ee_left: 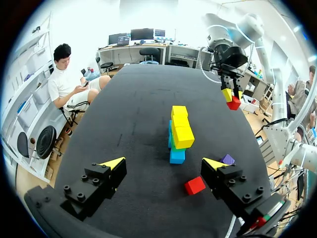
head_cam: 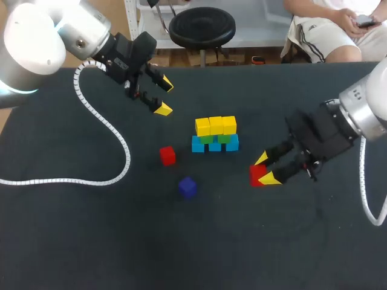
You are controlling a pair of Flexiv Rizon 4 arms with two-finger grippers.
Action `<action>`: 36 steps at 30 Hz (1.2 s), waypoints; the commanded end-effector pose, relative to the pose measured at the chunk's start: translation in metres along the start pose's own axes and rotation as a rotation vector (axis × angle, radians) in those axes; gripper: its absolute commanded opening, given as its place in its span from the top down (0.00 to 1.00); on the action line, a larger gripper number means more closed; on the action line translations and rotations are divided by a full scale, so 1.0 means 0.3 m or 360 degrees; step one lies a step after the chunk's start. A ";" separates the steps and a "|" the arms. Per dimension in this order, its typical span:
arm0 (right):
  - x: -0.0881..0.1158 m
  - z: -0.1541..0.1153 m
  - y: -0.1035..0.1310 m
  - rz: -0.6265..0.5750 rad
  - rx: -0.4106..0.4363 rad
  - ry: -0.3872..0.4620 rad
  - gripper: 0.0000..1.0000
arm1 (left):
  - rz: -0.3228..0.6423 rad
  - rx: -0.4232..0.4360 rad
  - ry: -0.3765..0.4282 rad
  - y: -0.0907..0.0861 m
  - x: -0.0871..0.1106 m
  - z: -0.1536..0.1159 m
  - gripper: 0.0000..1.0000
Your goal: Place the blue cubes, place green cubes on the blue cubes, place the yellow cubes on the green cubes, then place the red cubes on the yellow cubes, and place purple cube on the red cubes.
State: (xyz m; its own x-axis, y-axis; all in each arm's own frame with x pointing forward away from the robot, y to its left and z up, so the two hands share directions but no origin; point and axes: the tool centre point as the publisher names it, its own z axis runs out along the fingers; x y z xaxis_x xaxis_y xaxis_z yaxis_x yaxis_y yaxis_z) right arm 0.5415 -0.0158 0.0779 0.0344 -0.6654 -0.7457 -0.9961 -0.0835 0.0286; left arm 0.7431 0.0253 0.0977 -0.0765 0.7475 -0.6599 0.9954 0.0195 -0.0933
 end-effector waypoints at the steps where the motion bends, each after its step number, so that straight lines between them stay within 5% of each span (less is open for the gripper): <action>1: -0.001 -0.001 0.001 0.0000 0.0002 0.0002 1.00 | -0.0001 0.0008 0.0007 0.007 -0.002 0.000 0.00; 15: -0.001 -0.001 0.001 0.0000 0.0002 0.0002 1.00 | -0.0001 0.0008 0.0007 0.007 -0.002 0.000 0.00; 25: -0.127 -0.012 -0.107 -0.0143 0.0037 0.0037 1.00 | -0.0001 0.0008 0.0007 0.007 -0.002 0.000 0.00; 36: -0.168 -0.002 -0.213 -0.0130 0.0103 0.0053 1.00 | -0.0001 0.0008 0.0007 0.007 -0.002 0.000 0.00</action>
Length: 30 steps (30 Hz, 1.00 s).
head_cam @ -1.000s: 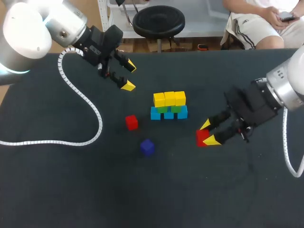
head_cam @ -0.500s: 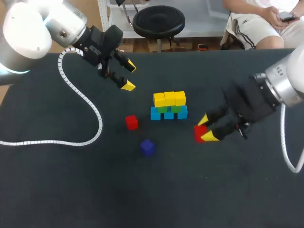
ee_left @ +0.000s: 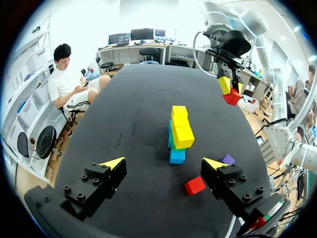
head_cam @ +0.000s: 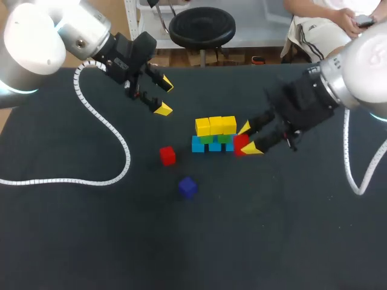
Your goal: Place the blue cubes, place green cubes on the blue cubes, place the yellow cubes on the green cubes, then place the red cubes on the yellow cubes, and place purple cube on the red cubes.
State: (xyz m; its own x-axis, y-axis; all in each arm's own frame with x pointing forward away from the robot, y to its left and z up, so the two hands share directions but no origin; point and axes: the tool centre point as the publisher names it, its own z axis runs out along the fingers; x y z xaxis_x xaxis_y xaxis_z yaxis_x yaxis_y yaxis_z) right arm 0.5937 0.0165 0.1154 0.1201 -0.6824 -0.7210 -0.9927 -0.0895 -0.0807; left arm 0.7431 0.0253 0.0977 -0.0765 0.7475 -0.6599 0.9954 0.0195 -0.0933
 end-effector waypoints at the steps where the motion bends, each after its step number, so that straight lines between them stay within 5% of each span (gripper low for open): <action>1: -0.009 0.019 -0.043 0.0006 -0.0006 -0.0002 1.00 | -0.0001 0.0008 0.0007 0.007 -0.002 0.000 0.00; 30: -0.014 0.040 -0.187 0.0043 0.0006 -0.0052 1.00 | -0.0001 0.0008 0.0007 0.007 -0.002 0.000 0.00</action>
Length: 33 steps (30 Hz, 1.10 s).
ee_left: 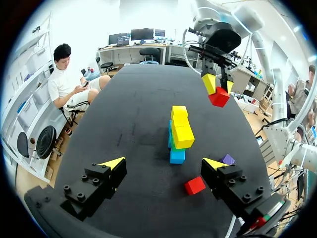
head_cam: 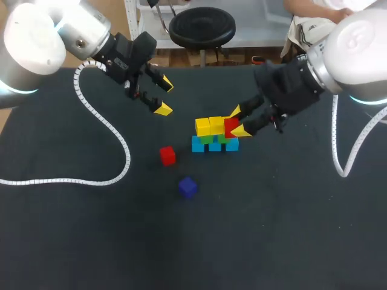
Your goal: Place the blue cubes, place green cubes on the blue cubes, place the yellow cubes on the green cubes, then place the red cubes on the yellow cubes, and place purple cube on the red cubes.
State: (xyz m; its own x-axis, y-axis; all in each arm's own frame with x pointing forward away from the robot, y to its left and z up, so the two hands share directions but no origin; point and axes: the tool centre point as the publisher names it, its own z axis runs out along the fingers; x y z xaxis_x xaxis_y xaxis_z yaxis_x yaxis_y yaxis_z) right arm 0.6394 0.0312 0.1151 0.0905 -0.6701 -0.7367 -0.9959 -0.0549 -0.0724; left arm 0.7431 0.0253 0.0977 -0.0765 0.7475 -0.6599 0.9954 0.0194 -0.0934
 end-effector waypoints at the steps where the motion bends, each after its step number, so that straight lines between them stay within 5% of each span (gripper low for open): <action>1: -0.003 0.005 -0.031 -0.0008 -0.0022 -0.0022 1.00 | -0.0001 0.0008 0.0007 0.007 -0.002 0.000 0.00; 33: -0.004 -0.002 -0.078 -0.0006 0.0016 -0.0004 1.00 | -0.0001 0.0008 0.0007 0.007 -0.002 0.000 0.00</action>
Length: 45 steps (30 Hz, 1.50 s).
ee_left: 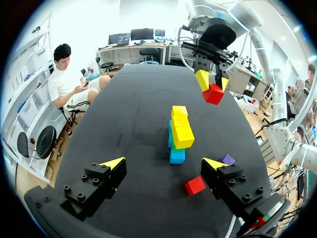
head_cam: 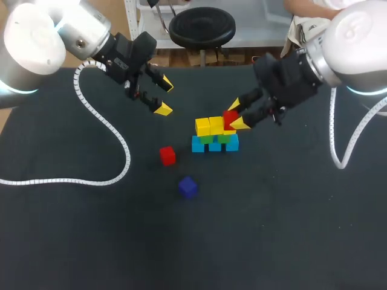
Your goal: Place the blue cubes, place green cubes on the blue cubes, place the yellow cubes on the green cubes, then place the red cubes on the yellow cubes, and place purple cube on the red cubes.
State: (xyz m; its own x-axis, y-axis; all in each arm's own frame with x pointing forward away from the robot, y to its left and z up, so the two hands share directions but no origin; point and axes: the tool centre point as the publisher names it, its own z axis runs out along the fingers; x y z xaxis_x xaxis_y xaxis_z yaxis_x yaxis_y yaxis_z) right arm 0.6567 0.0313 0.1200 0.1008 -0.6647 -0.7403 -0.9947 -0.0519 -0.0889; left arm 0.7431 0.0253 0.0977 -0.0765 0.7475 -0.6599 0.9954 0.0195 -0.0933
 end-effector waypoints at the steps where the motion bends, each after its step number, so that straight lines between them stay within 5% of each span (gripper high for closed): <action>1: 0.007 0.012 -0.022 0.0019 -0.0009 0.0009 1.00 | -0.0001 0.0008 0.0007 0.007 -0.002 0.000 0.00; 45: 0.055 0.071 -0.069 0.0090 -0.0044 0.0067 1.00 | -0.0001 0.0008 0.0007 0.007 -0.002 0.000 0.00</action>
State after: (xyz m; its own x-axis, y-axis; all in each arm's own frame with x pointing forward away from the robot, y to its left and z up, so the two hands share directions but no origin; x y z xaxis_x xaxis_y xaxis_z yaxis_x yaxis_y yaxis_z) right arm 0.6771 0.0365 0.0956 0.0438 -0.6984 -0.7143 -0.9990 -0.0308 -0.0311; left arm 0.7431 0.0253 0.0977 -0.0765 0.7475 -0.6599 0.9954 0.0195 -0.0933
